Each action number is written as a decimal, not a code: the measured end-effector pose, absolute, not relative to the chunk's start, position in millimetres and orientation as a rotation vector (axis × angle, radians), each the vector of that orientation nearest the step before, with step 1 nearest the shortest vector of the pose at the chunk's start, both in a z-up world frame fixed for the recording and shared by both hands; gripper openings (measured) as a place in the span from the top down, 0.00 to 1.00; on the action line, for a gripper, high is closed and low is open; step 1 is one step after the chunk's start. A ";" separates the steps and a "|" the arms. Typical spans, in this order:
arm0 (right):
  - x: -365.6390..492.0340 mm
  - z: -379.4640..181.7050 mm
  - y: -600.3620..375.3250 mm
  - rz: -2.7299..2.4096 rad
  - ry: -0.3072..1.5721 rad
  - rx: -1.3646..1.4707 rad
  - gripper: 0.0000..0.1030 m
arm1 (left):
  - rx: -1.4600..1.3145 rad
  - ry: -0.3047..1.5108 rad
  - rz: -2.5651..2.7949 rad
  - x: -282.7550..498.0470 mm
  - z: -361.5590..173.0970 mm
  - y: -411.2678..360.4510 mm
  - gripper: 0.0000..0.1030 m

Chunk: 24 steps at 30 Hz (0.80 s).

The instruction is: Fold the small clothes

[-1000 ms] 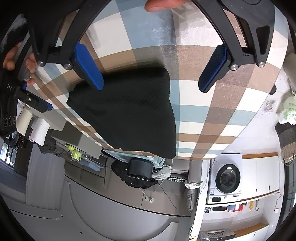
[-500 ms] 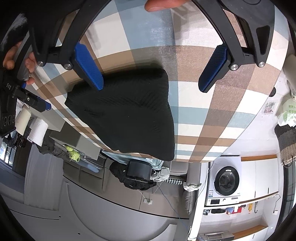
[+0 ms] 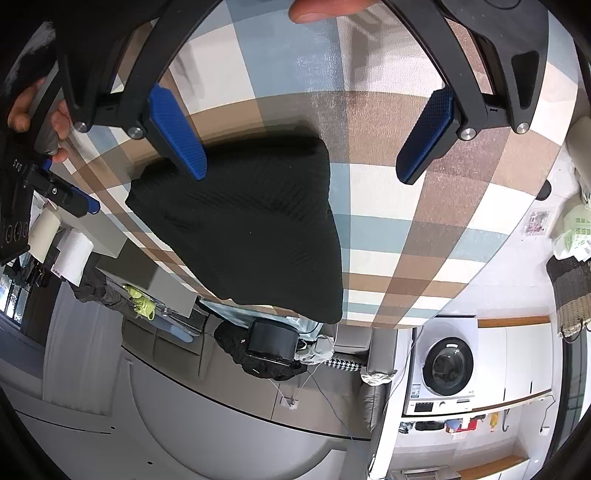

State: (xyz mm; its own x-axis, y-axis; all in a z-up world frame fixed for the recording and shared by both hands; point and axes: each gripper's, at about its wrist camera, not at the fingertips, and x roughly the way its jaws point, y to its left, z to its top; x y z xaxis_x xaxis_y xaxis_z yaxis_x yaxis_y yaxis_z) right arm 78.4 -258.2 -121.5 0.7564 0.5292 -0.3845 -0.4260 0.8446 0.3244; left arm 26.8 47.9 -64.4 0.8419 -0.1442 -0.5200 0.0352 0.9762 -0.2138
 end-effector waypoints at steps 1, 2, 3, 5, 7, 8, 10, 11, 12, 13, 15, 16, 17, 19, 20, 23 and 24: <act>78.2 -121.8 -258.0 0.526 0.484 0.222 0.00 | -0.199 0.562 -0.095 26.8 -64.4 47.9 0.01; 78.0 -121.8 -257.8 0.525 0.485 0.222 0.00 | -0.196 0.560 -0.094 27.0 -64.6 47.8 0.01; 77.9 -122.1 -257.6 0.526 0.485 0.220 0.00 | -0.194 0.560 -0.094 26.9 -64.7 47.8 0.01; 78.6 -122.6 -257.7 0.528 0.487 0.219 0.00 | -0.184 0.559 -0.092 27.5 -65.4 47.0 0.01; 78.1 -122.8 -257.8 0.528 0.486 0.221 0.00 | -0.175 0.559 -0.091 28.0 -66.1 46.3 0.01; 78.7 -122.5 -257.6 0.527 0.486 0.220 0.00 | -0.173 0.559 -0.090 27.6 -65.9 45.3 0.01; 78.6 -122.8 -257.6 0.529 0.488 0.220 0.00 | -0.168 0.559 -0.090 27.8 -66.4 45.1 0.01; 78.6 -122.5 -257.6 0.527 0.486 0.220 0.00 | -0.168 0.558 -0.090 27.9 -66.3 44.9 0.01; 78.6 -122.5 -257.6 0.527 0.486 0.219 0.00 | -0.169 0.558 -0.090 27.7 -66.1 44.6 0.01; 78.6 -122.6 -257.5 0.528 0.487 0.219 0.00 | -0.169 0.557 -0.090 28.1 -66.6 45.1 0.01; 78.2 -122.7 -257.5 0.527 0.487 0.218 0.00 | -0.169 0.559 -0.089 28.0 -66.3 44.7 0.01; 78.3 -122.4 -257.5 0.527 0.486 0.219 0.00 | -0.169 0.559 -0.090 27.8 -66.2 44.6 0.01; 78.3 -122.3 -257.4 0.528 0.487 0.220 0.00 | -0.169 0.558 -0.090 27.9 -66.4 44.7 0.01; 78.1 -122.3 -257.4 0.527 0.487 0.220 0.00 | -0.168 0.559 -0.089 27.8 -66.1 44.6 0.01; 78.2 -122.2 -257.4 0.527 0.486 0.220 0.00 | -0.168 0.559 -0.089 28.0 -66.4 44.7 0.01; 78.4 -122.2 -257.4 0.528 0.487 0.220 0.00 | -0.167 0.558 -0.087 27.8 -66.2 44.6 0.01; 78.4 -122.1 -257.4 0.527 0.487 0.220 0.00 | -0.166 0.557 -0.087 26.6 -65.5 44.0 0.01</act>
